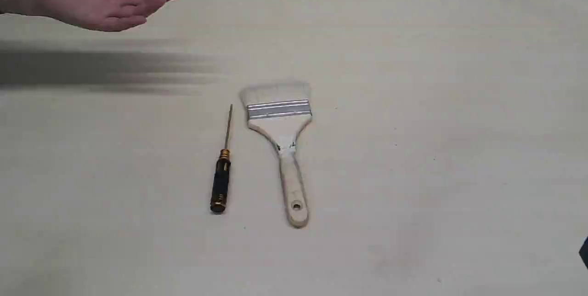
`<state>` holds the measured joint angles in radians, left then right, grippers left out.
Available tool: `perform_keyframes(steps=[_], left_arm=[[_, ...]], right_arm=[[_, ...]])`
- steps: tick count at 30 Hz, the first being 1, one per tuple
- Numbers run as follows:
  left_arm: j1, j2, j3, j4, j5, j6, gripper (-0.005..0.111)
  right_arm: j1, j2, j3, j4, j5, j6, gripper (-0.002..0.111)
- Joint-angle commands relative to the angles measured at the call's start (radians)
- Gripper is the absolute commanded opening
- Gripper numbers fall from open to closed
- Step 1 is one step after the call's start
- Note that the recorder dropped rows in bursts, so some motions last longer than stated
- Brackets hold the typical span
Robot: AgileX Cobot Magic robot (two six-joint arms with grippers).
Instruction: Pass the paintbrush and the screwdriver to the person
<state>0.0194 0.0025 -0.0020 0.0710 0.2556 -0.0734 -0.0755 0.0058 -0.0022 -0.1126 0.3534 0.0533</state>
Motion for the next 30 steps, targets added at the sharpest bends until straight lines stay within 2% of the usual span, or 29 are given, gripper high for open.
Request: perform_keyframes(steps=[1, 12, 14, 21, 28, 30], left_arm=[[-0.008, -0.002, 0.002, -0.003, -0.005, -0.002, 0.000], [-0.008, -0.002, 0.002, -0.003, -0.005, -0.002, 0.000], [-0.008, -0.002, 0.002, -0.003, -0.005, -0.002, 0.000], [-0.008, -0.002, 0.002, -0.003, -0.005, -0.002, 0.000], [-0.008, -0.002, 0.002, 0.000, -0.006, -0.002, 0.000], [-0.008, -0.002, 0.002, 0.000, -0.006, -0.002, 0.000]], right_arm=[[-0.004, -0.006, 0.002, -0.003, -0.004, 0.000, 0.004], [-0.004, -0.006, 0.002, -0.003, -0.004, -0.001, 0.004], [-0.004, -0.006, 0.002, -0.069, -0.032, -0.038, 0.004], [-0.004, -0.006, 0.002, -0.079, -0.466, -0.040, 0.004], [-0.004, -0.006, 0.002, -0.079, -0.582, -0.039, 0.004], [-0.004, -0.006, 0.002, -0.029, -0.676, 0.092, 0.004]])
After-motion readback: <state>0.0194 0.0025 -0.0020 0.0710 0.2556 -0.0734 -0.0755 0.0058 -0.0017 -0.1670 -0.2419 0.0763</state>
